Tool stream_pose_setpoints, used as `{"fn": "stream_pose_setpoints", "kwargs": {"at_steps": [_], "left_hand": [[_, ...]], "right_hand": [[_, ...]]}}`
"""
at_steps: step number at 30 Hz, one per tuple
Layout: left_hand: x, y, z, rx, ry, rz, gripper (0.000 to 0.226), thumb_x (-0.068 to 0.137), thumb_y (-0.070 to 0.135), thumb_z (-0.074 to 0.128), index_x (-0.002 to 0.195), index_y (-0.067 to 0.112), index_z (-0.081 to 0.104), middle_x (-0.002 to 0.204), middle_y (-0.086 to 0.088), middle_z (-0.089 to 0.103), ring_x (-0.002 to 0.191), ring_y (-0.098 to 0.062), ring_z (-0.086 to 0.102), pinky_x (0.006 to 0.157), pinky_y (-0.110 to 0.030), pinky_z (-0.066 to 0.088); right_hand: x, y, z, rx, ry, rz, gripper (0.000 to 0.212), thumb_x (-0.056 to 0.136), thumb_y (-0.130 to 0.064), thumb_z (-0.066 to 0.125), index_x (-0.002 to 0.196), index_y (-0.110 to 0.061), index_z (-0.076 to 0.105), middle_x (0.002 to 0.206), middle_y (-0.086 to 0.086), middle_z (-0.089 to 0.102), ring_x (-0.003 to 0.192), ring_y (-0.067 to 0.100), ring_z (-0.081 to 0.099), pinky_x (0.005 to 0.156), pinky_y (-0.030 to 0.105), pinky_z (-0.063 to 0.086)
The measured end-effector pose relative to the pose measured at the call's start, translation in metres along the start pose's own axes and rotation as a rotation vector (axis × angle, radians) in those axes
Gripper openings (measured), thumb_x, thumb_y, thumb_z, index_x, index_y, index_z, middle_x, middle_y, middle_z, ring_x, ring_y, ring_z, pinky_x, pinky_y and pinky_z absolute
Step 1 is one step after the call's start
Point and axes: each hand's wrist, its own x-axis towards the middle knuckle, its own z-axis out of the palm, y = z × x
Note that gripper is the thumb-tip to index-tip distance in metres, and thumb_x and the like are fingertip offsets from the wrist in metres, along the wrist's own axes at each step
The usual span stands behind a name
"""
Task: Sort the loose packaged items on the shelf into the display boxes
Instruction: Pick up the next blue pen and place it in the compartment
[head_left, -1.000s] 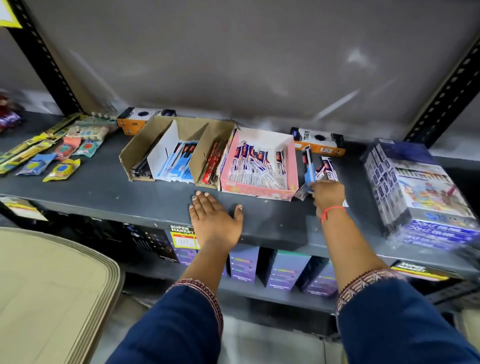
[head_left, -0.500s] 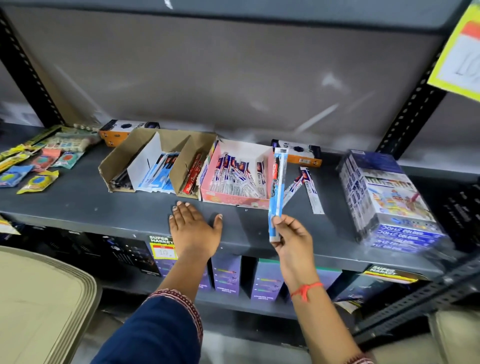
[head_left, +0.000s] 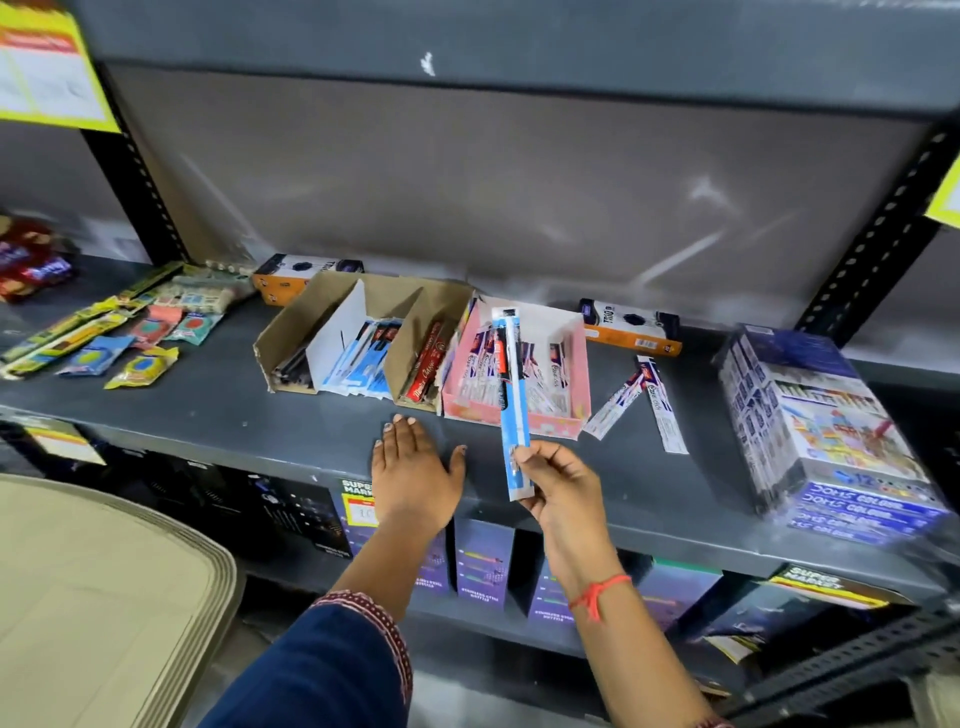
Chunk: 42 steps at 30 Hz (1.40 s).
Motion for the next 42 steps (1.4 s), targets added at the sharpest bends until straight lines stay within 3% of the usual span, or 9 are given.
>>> {"fn": "stream_pose_setpoints", "kwargs": {"at_steps": [7,13,21,27,31,36,40,42], "left_hand": [[0.014,-0.069,-0.020,0.032,0.105,-0.004,0.061,0.092,0.046,0.038,0.137,0.005,0.034,0.148,-0.017,0.034,0.137,-0.034,0.025,0.114,-0.043,0.017],[0.035,-0.111,-0.033,0.055,0.109,0.045,0.056,0.091,0.046,0.040,0.132,0.007,0.042,0.140,-0.015,0.044,0.130,-0.034,0.036,0.109,-0.044,0.027],[0.047,-0.127,-0.028,-0.002,0.095,0.150,0.060,0.084,0.038,0.044,0.136,0.008,0.039,0.144,-0.014,0.041,0.133,-0.030,0.034,0.111,-0.039,0.022],[0.047,-0.124,-0.030,-0.116,0.191,0.175,0.057,0.074,0.035,0.032,0.111,0.004,0.063,0.117,-0.018,0.064,0.109,-0.036,0.059,0.095,-0.046,0.046],[0.047,-0.125,-0.033,-0.153,0.179,0.183,0.052,0.075,0.034,0.035,0.105,0.004,0.065,0.109,-0.018,0.067,0.104,-0.036,0.061,0.090,-0.046,0.049],[0.047,-0.128,-0.034,-0.163,0.160,0.192,0.052,0.076,0.036,0.033,0.109,0.008,0.061,0.117,-0.014,0.063,0.111,-0.035,0.056,0.096,-0.046,0.044],[0.055,-0.146,-0.031,-0.114,0.111,0.214,0.055,0.086,0.043,0.036,0.130,0.011,0.045,0.138,-0.012,0.047,0.128,-0.029,0.040,0.109,-0.039,0.028],[0.062,-0.158,-0.033,-0.105,0.100,0.188,0.064,0.089,0.048,0.038,0.138,0.008,0.034,0.147,-0.013,0.037,0.136,-0.028,0.030,0.114,-0.038,0.017]], "right_hand": [[0.003,0.016,0.073,-0.023,-0.073,0.075,0.024,0.087,-0.003,0.059,0.067,-0.016,0.060,0.064,0.000,0.061,0.059,0.011,0.050,0.051,0.018,0.042],[0.011,0.038,0.126,-0.039,-0.063,0.161,0.023,0.087,-0.005,0.060,0.067,-0.017,0.061,0.064,-0.001,0.060,0.055,0.009,0.050,0.044,0.014,0.042],[0.035,0.059,0.177,0.024,0.086,0.198,0.030,0.084,0.003,0.060,0.061,-0.015,0.060,0.064,0.003,0.060,0.057,0.011,0.050,0.048,0.019,0.040],[0.054,0.062,0.194,0.091,0.219,0.188,0.032,0.083,0.010,0.058,0.062,-0.014,0.054,0.064,0.007,0.053,0.054,0.014,0.041,0.036,0.014,0.035],[0.067,0.063,0.203,0.048,0.306,0.166,0.031,0.083,0.010,0.059,0.064,-0.015,0.053,0.071,0.009,0.057,0.057,0.015,0.047,0.048,0.021,0.039],[0.077,0.068,0.206,0.000,0.385,0.130,0.036,0.083,0.010,0.057,0.061,-0.017,0.048,0.085,0.016,0.059,0.065,0.022,0.052,0.046,0.023,0.037],[0.080,0.071,0.207,-0.027,0.391,0.100,0.036,0.085,0.009,0.053,0.061,-0.017,0.051,0.073,0.007,0.059,0.081,0.025,0.054,0.047,0.023,0.037],[0.082,0.073,0.209,-0.051,0.401,0.083,0.036,0.086,0.008,0.054,0.061,-0.018,0.052,0.083,0.010,0.061,0.084,0.025,0.054,0.049,0.023,0.040]]}}
